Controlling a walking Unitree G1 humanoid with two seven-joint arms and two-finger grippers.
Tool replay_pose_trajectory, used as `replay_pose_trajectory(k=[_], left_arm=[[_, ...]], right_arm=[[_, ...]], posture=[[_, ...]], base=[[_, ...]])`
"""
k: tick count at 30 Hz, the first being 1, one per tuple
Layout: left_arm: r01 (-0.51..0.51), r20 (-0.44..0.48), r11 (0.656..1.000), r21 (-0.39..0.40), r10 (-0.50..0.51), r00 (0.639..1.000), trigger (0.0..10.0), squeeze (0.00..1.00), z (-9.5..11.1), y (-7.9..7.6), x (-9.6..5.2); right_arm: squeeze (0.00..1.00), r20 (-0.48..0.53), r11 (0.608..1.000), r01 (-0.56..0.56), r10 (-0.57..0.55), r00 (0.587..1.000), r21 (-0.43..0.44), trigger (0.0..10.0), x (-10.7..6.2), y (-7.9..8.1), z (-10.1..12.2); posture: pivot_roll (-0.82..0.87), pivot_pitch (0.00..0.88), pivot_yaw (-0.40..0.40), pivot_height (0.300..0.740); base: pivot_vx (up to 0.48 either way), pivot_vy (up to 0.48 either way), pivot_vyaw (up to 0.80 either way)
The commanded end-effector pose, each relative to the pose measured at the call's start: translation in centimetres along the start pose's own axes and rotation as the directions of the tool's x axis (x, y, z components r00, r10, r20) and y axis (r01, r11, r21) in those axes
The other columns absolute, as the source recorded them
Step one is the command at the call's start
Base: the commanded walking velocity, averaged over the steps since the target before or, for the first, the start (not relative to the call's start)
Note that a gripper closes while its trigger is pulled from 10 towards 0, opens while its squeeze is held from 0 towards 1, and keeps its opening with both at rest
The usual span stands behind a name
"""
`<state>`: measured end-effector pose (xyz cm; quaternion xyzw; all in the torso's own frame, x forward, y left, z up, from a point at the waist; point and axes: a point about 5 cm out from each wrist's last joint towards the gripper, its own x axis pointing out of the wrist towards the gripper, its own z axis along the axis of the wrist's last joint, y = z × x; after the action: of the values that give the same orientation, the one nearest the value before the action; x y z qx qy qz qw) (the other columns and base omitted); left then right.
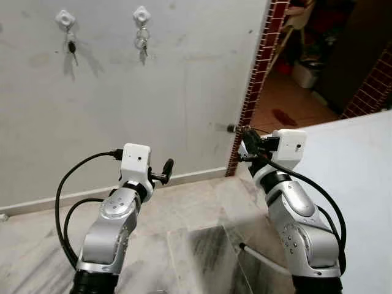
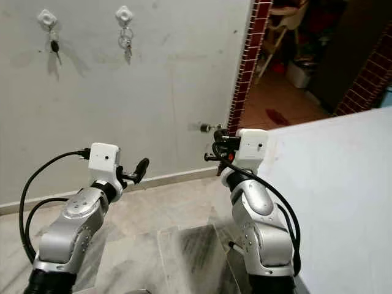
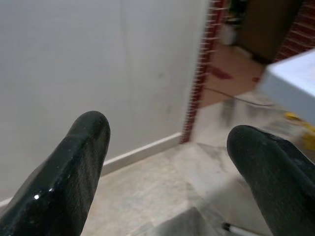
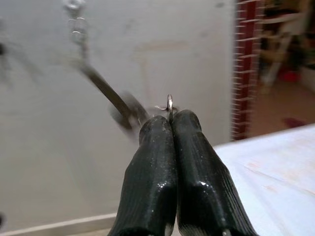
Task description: Hang keys on a hook
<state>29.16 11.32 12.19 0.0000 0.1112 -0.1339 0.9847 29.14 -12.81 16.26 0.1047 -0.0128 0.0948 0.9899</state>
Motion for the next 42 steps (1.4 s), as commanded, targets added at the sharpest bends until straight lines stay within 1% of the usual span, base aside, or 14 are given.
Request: replay_pose_trajectory(k=[1, 22, 26, 31, 34, 38, 42], left_arm=[[-0.020, 0.003, 1.000, 0.018, 0.020, 1.000, 10.0, 0.00, 0.38, 0.83, -0.04], [-0.026, -0.013, 0.999, 0.020, 0.026, 1.000, 10.0, 0.00, 0.20, 0.87, 0.06], [-0.028, -0.003, 0.999, 0.019, 0.028, 1.000, 10.0, 0.00, 0.31, 0.84, 0.07], [-0.032, 0.018, 0.999, 0.039, 0.031, 0.999, 10.0, 0.00, 0.66, 1.01, 0.11], [-0.026, 0.028, 0.998, 0.051, 0.025, 0.999, 10.0, 0.00, 0.81, 1.01, 0.15], [-0.014, 0.040, 1.000, 0.023, 0.013, 0.999, 10.0, 0.00, 0.97, 0.88, 0.03], [-0.005, 0.044, 1.000, 0.023, 0.004, 0.999, 10.0, 0.00, 1.00, 0.87, 0.06]], right_arm=[[0.00, 0.016, 1.000, -0.018, 0.018, 1.000, -0.001, 10.0, 0.15, 0.52, 0.31], [0.00, 0.026, 1.000, -0.029, 0.029, 0.999, -0.011, 10.0, 0.35, 0.67, 0.40], [0.00, 0.025, 0.999, -0.032, 0.032, 0.999, -0.013, 10.0, 0.41, 0.67, 0.39], [0.00, 0.027, 0.999, -0.035, 0.036, 0.999, -0.013, 10.0, 0.58, 0.73, 0.43], [0.00, 0.029, 0.999, -0.039, 0.039, 0.999, -0.021, 10.0, 0.65, 0.77, 0.49], [0.00, 0.029, 0.999, -0.033, 0.033, 0.999, -0.017, 10.0, 0.60, 0.75, 0.45], [0.00, 0.029, 0.999, -0.036, 0.037, 0.999, -0.022, 10.0, 0.64, 0.82, 0.45]], posture=[[0.14, 0.013, -0.043, 0.740], [0.14, 0.005, -0.041, 0.740], [0.14, 0.005, -0.041, 0.740], [0.15, 0.004, -0.043, 0.740], [0.14, 0.009, -0.043, 0.740], [0.14, 0.008, -0.045, 0.740], [0.14, 0.008, -0.045, 0.740]], base=[[0.000, 0.476, 0.00], [0.000, 0.470, 0.00], [0.000, 0.467, 0.00], [0.000, 0.000, 0.00], [0.000, 0.000, 0.63], [0.000, 0.000, 0.73], [0.000, 0.000, 0.71]])
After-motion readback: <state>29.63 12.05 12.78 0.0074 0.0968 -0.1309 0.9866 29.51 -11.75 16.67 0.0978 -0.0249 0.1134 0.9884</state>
